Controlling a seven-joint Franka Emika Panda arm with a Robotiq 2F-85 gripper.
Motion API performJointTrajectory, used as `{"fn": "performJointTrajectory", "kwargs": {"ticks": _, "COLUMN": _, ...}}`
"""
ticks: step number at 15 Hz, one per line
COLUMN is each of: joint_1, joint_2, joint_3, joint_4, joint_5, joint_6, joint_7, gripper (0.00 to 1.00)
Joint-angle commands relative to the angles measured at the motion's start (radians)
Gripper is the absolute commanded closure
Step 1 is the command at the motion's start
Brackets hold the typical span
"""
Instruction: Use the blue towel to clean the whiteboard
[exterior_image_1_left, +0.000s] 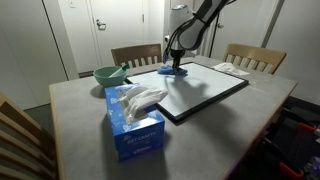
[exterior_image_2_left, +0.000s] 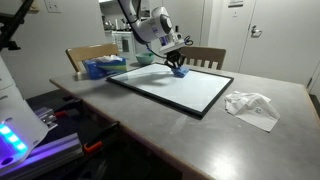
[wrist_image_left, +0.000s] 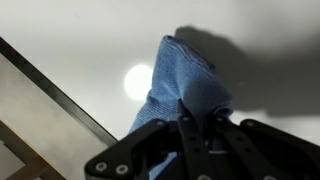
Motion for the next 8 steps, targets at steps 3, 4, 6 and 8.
{"fn": "performJointTrajectory", "kwargs": {"ticks": 3, "joint_1": 0.021, "joint_2": 0.064, "joint_3": -0.097, "joint_4": -0.05, "joint_5": -0.078, "joint_6": 0.039, "joint_7": 0.135, "gripper": 0.97}}
{"fn": "performJointTrajectory", "kwargs": {"ticks": 4, "joint_1": -0.012, "joint_2": 0.058, "joint_3": -0.036, "joint_4": -0.05, "joint_5": -0.038, "joint_6": 0.043, "joint_7": 0.091, "gripper": 0.97}}
{"fn": "performJointTrajectory", "kwargs": {"ticks": 6, "joint_1": -0.049, "joint_2": 0.052, "joint_3": 0.037, "joint_4": -0.046, "joint_5": 0.004, "joint_6": 0.053, "joint_7": 0.033, "gripper": 0.97}}
{"fn": "performJointTrajectory", "kwargs": {"ticks": 8, "joint_1": -0.073, "joint_2": 0.048, "joint_3": 0.097, "joint_4": -0.04, "joint_5": 0.037, "joint_6": 0.058, "joint_7": -0.014, "gripper": 0.97}}
